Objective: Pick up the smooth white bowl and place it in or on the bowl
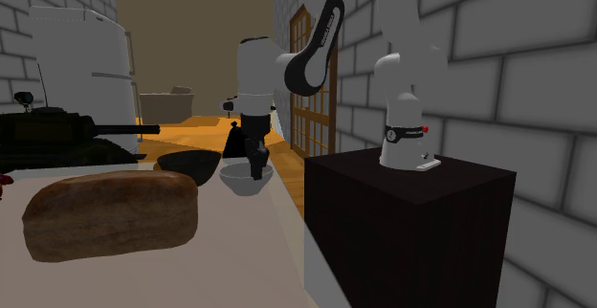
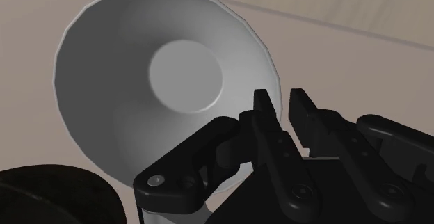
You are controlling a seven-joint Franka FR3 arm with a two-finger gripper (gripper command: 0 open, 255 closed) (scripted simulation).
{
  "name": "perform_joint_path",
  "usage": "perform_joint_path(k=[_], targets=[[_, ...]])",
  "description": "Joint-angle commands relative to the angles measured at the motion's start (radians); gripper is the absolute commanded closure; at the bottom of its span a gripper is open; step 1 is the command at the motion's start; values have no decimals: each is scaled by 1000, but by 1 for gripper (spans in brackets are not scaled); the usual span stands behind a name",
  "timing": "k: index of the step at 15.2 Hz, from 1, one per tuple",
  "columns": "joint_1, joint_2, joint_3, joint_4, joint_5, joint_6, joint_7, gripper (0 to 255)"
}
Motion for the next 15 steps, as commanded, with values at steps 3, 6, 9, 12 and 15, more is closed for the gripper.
perform_joint_path(k=[3, 6, 9, 12, 15], targets=[[0, 0, 0, 0, 0, 0, 0, 255], [0, 0, 0, 0, 0, 0, 0, 255], [-2, -25, 3, -2, 5, -23, -5, 255], [-3, -61, 6, -4, 12, -57, -13, 255], [-5, -97, 9, -3, 18, -93, -20, 255]])
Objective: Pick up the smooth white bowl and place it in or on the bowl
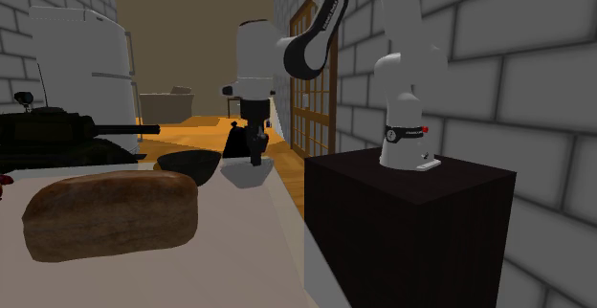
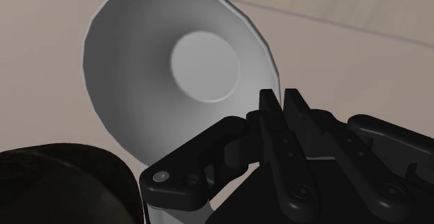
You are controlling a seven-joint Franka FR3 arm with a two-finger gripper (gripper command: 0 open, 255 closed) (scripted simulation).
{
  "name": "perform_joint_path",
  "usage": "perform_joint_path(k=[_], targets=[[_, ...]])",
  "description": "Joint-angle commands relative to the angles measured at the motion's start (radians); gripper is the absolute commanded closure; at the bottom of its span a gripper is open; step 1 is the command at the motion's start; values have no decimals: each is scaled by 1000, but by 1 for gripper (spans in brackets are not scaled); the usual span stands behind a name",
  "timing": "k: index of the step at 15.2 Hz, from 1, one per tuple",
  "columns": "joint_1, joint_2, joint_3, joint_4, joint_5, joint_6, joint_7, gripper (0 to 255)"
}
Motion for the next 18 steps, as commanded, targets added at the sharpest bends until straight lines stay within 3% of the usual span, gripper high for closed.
perform_joint_path(k=[1, 18], targets=[[-1, -22, 1, 0, 4, -22, -5, 255], [-3, -191, 10, 45, 36, -235, -42, 255]])
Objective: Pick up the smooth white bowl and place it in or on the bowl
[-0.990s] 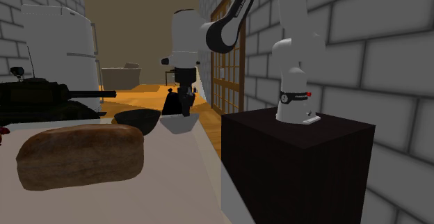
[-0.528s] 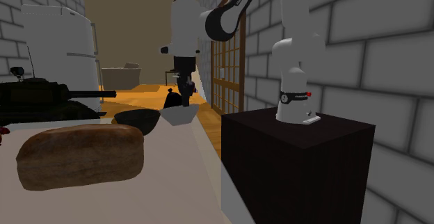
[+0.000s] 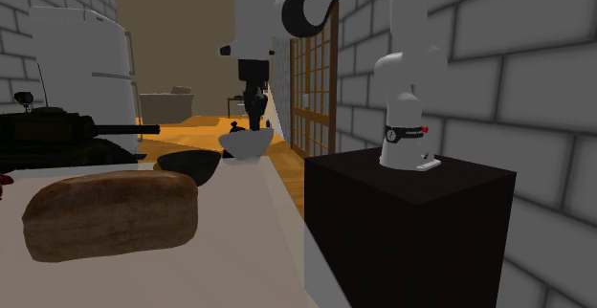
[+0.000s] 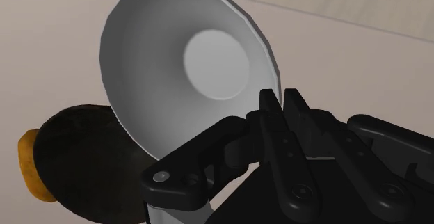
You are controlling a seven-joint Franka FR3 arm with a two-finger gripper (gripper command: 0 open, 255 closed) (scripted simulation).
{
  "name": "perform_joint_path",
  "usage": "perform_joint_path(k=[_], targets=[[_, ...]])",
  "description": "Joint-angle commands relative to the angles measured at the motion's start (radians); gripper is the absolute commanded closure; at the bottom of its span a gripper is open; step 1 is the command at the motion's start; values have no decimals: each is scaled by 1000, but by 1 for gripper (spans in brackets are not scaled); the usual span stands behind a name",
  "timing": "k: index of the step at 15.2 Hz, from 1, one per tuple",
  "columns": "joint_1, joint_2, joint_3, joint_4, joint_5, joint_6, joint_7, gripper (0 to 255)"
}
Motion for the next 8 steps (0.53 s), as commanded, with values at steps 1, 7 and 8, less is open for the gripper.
perform_joint_path(k=[1, 7, 8], targets=[[1, -18, 1, 7, 3, -26, -3, 255], [1, -60, 2, 36, 10, -96, -12, 255], [-7, -37, -6, 73, 11, -109, -30, 255]])
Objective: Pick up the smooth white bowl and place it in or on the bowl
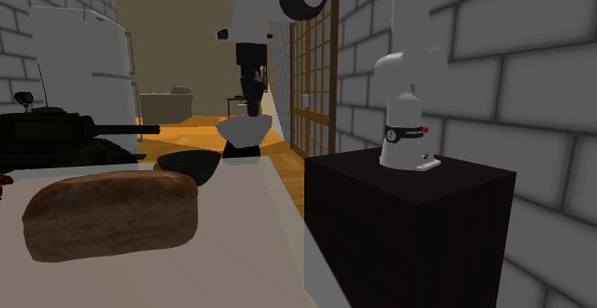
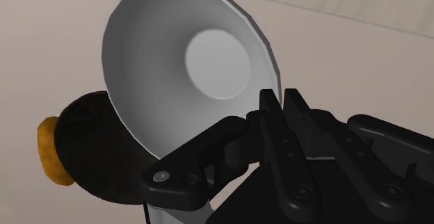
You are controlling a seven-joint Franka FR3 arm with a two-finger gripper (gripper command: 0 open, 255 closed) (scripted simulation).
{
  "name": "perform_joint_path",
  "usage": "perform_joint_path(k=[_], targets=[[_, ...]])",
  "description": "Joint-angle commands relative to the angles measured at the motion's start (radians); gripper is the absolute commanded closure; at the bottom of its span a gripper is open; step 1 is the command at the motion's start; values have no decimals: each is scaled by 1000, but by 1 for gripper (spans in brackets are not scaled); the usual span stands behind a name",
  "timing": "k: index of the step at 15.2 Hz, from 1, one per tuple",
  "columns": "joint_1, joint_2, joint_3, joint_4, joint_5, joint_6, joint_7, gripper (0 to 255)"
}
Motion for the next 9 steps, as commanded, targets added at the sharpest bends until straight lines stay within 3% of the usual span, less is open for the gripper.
perform_joint_path(k=[1, 9], targets=[[-12, 32, -11, 63, 3, -29, -28, 255], [-77, 238, -55, 412, 27, -161, -159, 255]])
